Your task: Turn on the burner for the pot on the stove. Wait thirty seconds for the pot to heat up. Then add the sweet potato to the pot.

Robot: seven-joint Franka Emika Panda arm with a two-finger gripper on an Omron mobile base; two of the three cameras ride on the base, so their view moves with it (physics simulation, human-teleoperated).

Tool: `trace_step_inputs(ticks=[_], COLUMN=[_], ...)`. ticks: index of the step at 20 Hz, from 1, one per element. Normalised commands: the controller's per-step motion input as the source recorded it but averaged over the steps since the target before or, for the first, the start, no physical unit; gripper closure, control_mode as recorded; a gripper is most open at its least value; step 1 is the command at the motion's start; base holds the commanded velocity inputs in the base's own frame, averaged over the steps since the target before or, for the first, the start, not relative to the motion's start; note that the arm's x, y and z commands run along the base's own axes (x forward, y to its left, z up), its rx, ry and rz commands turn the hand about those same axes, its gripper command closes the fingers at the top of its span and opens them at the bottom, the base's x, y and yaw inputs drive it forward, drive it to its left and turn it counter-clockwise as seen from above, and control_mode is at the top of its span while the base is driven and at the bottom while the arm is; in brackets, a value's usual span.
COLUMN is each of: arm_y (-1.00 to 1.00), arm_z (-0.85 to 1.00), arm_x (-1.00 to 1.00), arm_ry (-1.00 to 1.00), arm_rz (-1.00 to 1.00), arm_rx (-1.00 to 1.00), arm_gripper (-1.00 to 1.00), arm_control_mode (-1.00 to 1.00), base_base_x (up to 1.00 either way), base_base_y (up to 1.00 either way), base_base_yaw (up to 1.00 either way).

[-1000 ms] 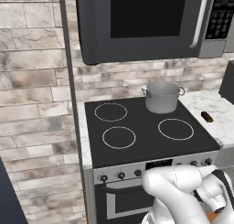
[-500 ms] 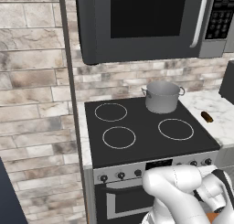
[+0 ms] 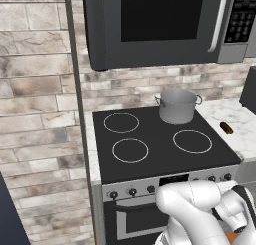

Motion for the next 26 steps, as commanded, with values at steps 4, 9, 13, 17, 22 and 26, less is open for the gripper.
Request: trace_step_inputs(ticks=[4, 9, 13, 17, 22, 26], arm_y=[-0.01, -0.06, -0.05, 0.0, 0.0, 0.0], arm_z=[0.0, 0.0, 0.0, 0.0, 0.0, 0.0], arm_x=[0.0, 0.02, 0.0, 0.0, 0.0, 0.04], arm_ry=[0.0, 0.0, 0.0, 0.0, 0.0, 0.0], arm_rz=[0.0, 0.0, 0.0, 0.0, 0.0, 0.0], arm_rx=[0.0, 0.0, 0.0, 0.0, 0.0, 0.0], arm_gripper=[-1.0, -1.0, -1.0, -1.0, -1.0, -1.0], arm_control_mode=[-1.0, -1.0, -1.0, -1.0, -1.0, -1.0], base_base_x=[0.0, 0.0, 0.0, 0.0, 0.0, 0.0], base_base_y=[0.0, 0.0, 0.0, 0.0, 0.0, 0.0], base_base_yaw=[0.0, 0.0, 0.0, 0.0, 0.0, 0.0])
